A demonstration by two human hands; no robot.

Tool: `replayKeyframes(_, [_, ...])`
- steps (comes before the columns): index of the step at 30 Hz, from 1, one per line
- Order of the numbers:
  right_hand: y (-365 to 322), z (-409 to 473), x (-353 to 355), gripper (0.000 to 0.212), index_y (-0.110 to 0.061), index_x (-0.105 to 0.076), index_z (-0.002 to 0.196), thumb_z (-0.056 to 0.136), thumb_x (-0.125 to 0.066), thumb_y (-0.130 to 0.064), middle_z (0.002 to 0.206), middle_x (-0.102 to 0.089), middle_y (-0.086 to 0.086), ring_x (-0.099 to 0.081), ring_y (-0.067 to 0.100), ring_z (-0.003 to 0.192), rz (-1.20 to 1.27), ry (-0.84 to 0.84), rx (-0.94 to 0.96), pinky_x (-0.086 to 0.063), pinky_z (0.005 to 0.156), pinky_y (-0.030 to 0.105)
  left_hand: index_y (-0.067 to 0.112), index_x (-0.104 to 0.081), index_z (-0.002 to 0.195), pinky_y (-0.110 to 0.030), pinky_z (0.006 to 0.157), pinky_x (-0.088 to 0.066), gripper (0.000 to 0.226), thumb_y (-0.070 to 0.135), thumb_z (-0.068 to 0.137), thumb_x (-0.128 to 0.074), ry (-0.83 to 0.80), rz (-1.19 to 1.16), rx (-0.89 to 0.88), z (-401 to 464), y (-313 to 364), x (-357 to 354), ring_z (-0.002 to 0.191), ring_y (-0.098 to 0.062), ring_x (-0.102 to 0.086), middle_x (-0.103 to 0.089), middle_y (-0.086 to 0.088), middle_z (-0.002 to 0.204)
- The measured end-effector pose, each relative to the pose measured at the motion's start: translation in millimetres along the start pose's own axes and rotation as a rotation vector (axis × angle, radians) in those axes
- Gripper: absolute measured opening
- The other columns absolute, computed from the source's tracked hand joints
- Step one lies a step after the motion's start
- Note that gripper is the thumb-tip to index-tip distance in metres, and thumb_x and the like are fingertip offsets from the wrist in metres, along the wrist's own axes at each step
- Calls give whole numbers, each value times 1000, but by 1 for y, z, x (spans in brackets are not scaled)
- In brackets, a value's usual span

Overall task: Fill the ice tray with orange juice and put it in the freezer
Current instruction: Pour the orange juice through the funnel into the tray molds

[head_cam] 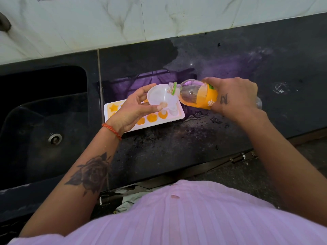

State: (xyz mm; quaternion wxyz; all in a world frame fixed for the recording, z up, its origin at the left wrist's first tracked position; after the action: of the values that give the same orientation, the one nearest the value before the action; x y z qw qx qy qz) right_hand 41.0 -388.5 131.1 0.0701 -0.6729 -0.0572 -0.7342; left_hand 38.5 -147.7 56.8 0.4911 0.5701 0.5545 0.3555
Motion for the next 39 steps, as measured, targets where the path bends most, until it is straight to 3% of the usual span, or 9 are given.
replayKeyframes(4, [2, -2, 1, 61, -42, -44, 134, 79, -71, -42, 101, -66, 6, -60, 31, 97, 21, -21, -16, -41, 76, 35, 17, -50, 132, -35, 90, -55, 70, -6, 69, -71, -9, -13, -2, 2, 1, -2, 118, -27, -59, -55, -9, 133])
replayKeyframes(15, [18, -8, 5, 55, -42, -47, 130, 80, -70, -39, 90, -61, 6, -60, 33, 94, -57, -6, -81, -32, 69, 33, 17, -50, 132, -29, 85, -57, 67, -11, 74, -69, -51, 9, 4, 16, 1, -21, 111, -21, -61, -58, -5, 128])
replayKeyframes(23, [24, -10, 3, 47, -38, -49, 130, 85, -64, -35, 101, -65, 8, -60, 34, 94, -133, 41, -34, -30, 67, 33, 17, -50, 132, -30, 87, -56, 68, -9, 73, -70, -58, 34, 9, 20, -2, -26, 110, -18, -60, -58, -3, 126])
replayKeyframes(29, [25, -9, 2, 47, -36, -49, 130, 85, -65, -32, 103, -65, 8, -60, 34, 96, -160, 50, -20, -31, 68, 34, 19, -51, 130, -37, 93, -52, 70, -5, 69, -73, -65, 43, 16, 20, -4, -26, 119, -27, -56, -56, -7, 133])
replayKeyframes(39, [24, -8, 3, 48, -34, -48, 131, 86, -66, -32, 105, -64, 8, -60, 33, 97, -172, 63, -11, -30, 68, 34, 18, -49, 134, -39, 97, -51, 71, -7, 72, -71, -68, 58, 11, 18, -2, -27, 114, -24, -61, -56, -6, 133])
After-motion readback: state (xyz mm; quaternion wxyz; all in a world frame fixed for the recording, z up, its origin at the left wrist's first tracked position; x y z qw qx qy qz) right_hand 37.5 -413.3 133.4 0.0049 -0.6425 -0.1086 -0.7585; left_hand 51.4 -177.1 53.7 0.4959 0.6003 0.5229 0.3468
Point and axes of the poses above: each hand's wrist, its own z-axis towards the middle knuckle, its own x-axis out of the back of the hand, y = z × x, the point moved 1 cm from there along z, towards the middle knuckle
